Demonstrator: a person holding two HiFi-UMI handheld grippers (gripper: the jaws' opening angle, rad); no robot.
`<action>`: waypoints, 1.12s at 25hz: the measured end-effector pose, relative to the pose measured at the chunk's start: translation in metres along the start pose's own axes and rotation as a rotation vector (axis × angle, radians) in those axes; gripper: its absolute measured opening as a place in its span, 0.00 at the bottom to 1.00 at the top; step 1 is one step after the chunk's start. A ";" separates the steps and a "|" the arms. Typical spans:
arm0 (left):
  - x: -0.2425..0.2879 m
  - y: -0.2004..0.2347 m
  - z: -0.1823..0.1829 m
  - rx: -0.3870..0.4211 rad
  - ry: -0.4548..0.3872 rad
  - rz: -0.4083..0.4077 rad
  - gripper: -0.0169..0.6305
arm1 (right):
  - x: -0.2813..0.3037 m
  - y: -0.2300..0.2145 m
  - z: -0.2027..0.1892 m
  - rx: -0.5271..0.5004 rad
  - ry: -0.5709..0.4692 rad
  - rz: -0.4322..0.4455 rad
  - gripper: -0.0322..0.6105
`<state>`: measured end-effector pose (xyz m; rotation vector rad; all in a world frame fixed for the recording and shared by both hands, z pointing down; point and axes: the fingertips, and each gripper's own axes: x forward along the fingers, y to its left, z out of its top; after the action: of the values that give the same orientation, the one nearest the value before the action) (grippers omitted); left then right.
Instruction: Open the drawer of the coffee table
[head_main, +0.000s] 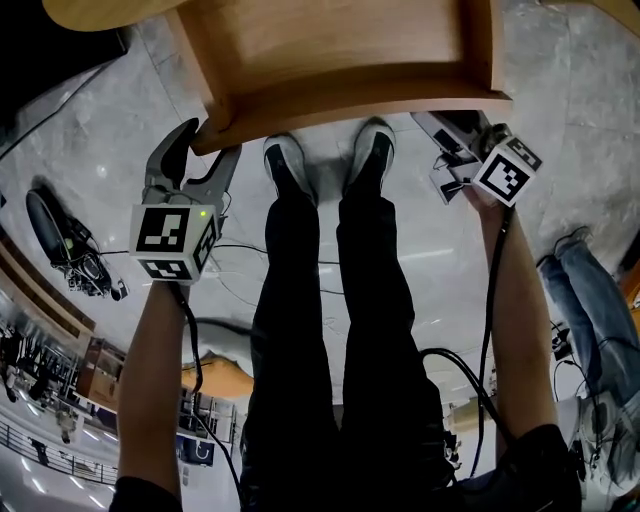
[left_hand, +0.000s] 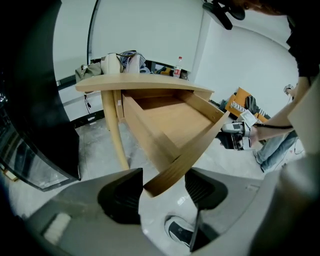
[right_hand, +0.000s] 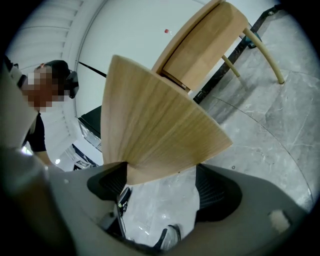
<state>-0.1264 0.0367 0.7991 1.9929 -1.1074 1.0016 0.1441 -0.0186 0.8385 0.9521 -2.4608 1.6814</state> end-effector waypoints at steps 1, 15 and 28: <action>0.004 -0.001 -0.001 0.000 0.007 0.004 0.44 | 0.000 -0.004 -0.001 -0.005 0.013 -0.010 0.72; -0.009 0.006 -0.047 0.039 0.125 0.024 0.45 | -0.029 0.034 -0.015 -0.046 0.160 -0.046 0.66; -0.166 0.001 0.097 -0.030 -0.174 0.132 0.44 | -0.082 0.198 0.128 -0.334 0.006 -0.128 0.50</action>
<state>-0.1558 0.0231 0.6095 2.0345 -1.3546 0.8842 0.1556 -0.0420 0.5903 1.0287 -2.5042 1.1835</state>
